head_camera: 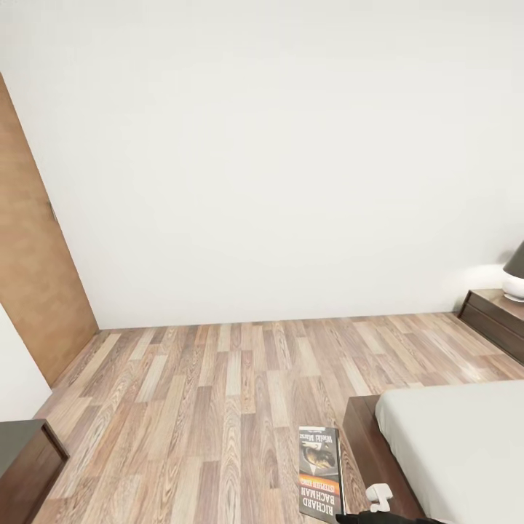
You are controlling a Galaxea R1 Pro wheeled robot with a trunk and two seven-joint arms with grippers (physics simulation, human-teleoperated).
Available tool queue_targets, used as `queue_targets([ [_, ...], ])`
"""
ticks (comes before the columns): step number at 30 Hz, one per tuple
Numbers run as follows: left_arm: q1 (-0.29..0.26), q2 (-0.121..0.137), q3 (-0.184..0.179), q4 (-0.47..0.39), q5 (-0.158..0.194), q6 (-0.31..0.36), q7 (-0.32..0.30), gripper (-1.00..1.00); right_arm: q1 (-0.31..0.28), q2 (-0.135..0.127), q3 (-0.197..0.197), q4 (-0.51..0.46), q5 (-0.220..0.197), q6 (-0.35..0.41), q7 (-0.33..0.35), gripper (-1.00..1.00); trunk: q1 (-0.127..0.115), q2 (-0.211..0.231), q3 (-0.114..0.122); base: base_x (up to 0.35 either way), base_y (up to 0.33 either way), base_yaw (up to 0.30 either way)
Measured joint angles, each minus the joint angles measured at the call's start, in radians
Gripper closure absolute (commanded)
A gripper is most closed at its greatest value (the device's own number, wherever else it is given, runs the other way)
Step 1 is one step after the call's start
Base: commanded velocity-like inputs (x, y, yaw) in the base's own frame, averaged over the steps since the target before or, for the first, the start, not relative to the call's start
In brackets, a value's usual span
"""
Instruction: In the bedroom, move the book from the bed onto either nightstand, and place the two sandals side by side next to the bed.
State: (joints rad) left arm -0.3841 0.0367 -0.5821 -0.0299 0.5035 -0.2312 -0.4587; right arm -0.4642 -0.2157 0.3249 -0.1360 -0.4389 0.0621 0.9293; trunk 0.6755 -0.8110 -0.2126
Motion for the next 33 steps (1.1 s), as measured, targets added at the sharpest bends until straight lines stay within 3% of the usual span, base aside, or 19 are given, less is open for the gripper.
queue_targets([
  [20,0.000,-0.004,0.001,-0.004,0.001,0.000,0.000,-1.00,0.000,0.000,0.000,0.000,0.002,-0.001,-0.001,1.00,0.000,0.000,0.000,0.004,0.000,0.000],
  [29,0.000,-0.009,0.003,-0.001,0.006,0.000,0.000,-1.00,0.000,0.000,0.001,0.000,0.002,-0.001,-0.001,1.00,0.000,0.000,0.000,0.224,0.102,0.000],
  [31,0.000,-0.009,0.005,0.000,0.018,0.000,0.000,-1.00,0.000,0.000,0.001,0.000,0.002,-0.001,-0.001,1.00,0.000,0.000,0.000,0.274,0.132,0.000],
  [33,0.000,-0.009,0.008,0.001,0.072,0.000,0.000,-1.00,0.000,0.000,0.001,0.000,0.002,-0.001,-0.001,1.00,0.000,0.000,0.000,0.236,0.109,0.000],
])
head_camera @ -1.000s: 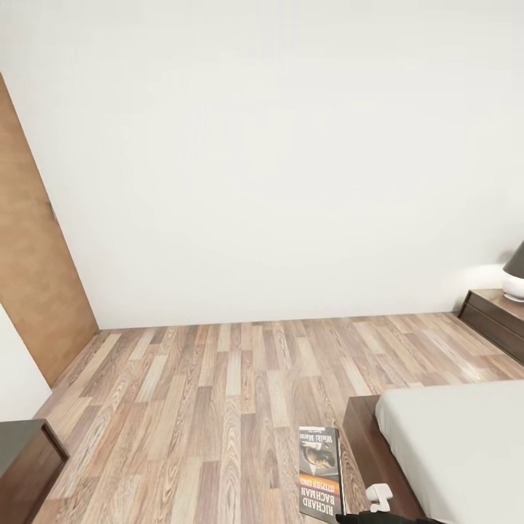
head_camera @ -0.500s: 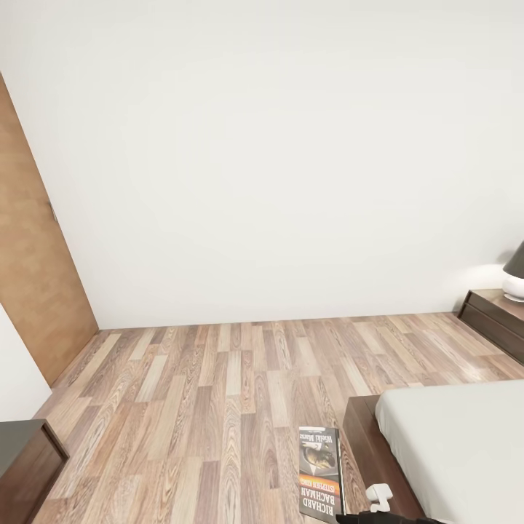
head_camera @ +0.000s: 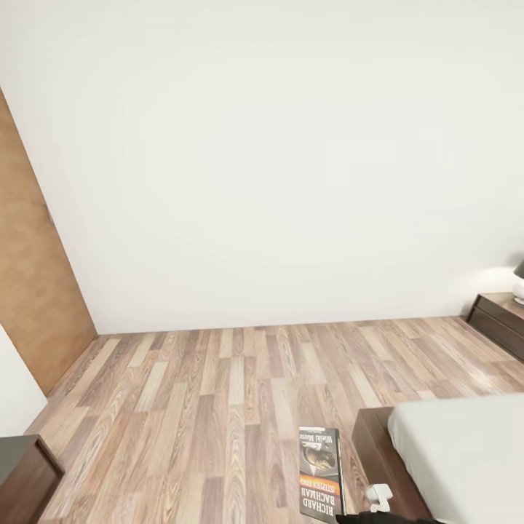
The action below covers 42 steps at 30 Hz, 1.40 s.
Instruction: In the bedroom, move the book from the bed onto either nightstand, and place the two sandals side by side next to the bed.
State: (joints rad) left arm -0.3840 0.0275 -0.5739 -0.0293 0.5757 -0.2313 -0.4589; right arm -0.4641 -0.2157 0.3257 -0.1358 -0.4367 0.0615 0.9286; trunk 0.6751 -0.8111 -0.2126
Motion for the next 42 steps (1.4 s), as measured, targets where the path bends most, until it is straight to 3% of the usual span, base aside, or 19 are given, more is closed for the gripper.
queue_targets([
  [2,0.000,0.000,0.001,0.001,0.047,0.000,0.000,-1.00,0.000,0.000,0.000,0.000,0.000,0.000,0.000,1.00,0.000,0.000,0.000,0.148,0.063,0.000],
  [7,0.000,0.000,0.001,0.001,0.086,0.000,0.000,-1.00,0.000,0.000,-0.001,0.000,0.000,0.000,0.000,1.00,0.000,0.000,0.000,0.042,0.018,0.018],
  [19,0.001,-0.012,0.001,0.001,0.092,0.001,0.000,-1.00,0.000,0.000,0.001,-0.001,0.000,0.001,0.000,1.00,0.000,0.000,0.000,0.029,0.001,0.186],
  [42,0.000,-0.012,0.001,0.001,0.091,0.002,0.000,-1.00,0.000,0.000,0.002,-0.001,0.003,0.000,0.000,1.00,0.000,0.000,0.000,0.310,0.000,0.019],
])
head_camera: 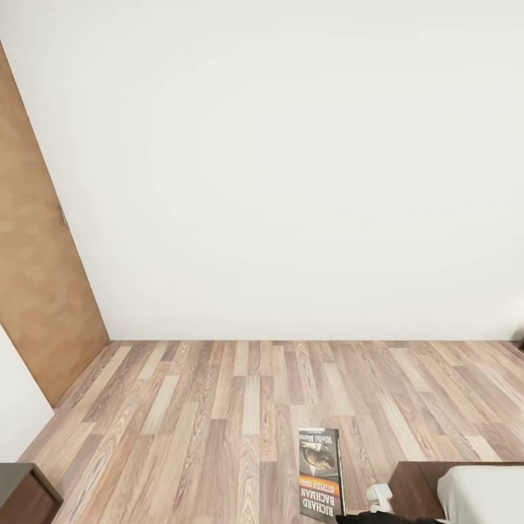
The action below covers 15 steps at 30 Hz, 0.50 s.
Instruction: In the bedroom, move the book from the bed onto either nightstand, and place the two sandals side by side next to the bed.
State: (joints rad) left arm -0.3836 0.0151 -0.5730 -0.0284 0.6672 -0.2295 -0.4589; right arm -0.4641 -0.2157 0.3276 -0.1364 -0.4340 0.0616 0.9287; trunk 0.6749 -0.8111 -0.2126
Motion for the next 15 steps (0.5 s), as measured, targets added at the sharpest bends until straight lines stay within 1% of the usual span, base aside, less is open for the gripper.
queue_targets([
  [15,0.000,0.000,0.000,0.000,0.000,0.000,0.000,-1.00,0.000,0.000,0.000,0.001,0.000,0.000,-0.001,1.00,0.000,0.000,0.000,0.323,0.000,0.000],
])
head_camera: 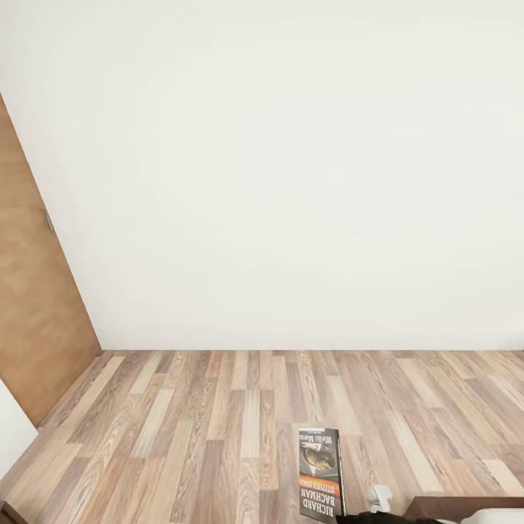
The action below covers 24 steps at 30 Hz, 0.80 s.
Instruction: In the bedroom, move the book from the bed onto either nightstand, and place the two sandals side by side next to the bed.
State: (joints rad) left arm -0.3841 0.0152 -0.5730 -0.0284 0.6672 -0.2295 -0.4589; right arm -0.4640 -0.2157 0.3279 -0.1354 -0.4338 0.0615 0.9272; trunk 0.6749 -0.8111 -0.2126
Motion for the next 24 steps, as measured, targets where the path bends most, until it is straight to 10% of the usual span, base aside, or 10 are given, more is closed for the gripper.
queue_targets([
  [24,0.000,0.000,0.000,0.000,0.000,0.000,0.000,-1.00,0.000,0.000,0.000,0.001,0.002,0.000,-0.003,1.00,0.000,0.000,0.000,0.327,0.000,0.000],
])
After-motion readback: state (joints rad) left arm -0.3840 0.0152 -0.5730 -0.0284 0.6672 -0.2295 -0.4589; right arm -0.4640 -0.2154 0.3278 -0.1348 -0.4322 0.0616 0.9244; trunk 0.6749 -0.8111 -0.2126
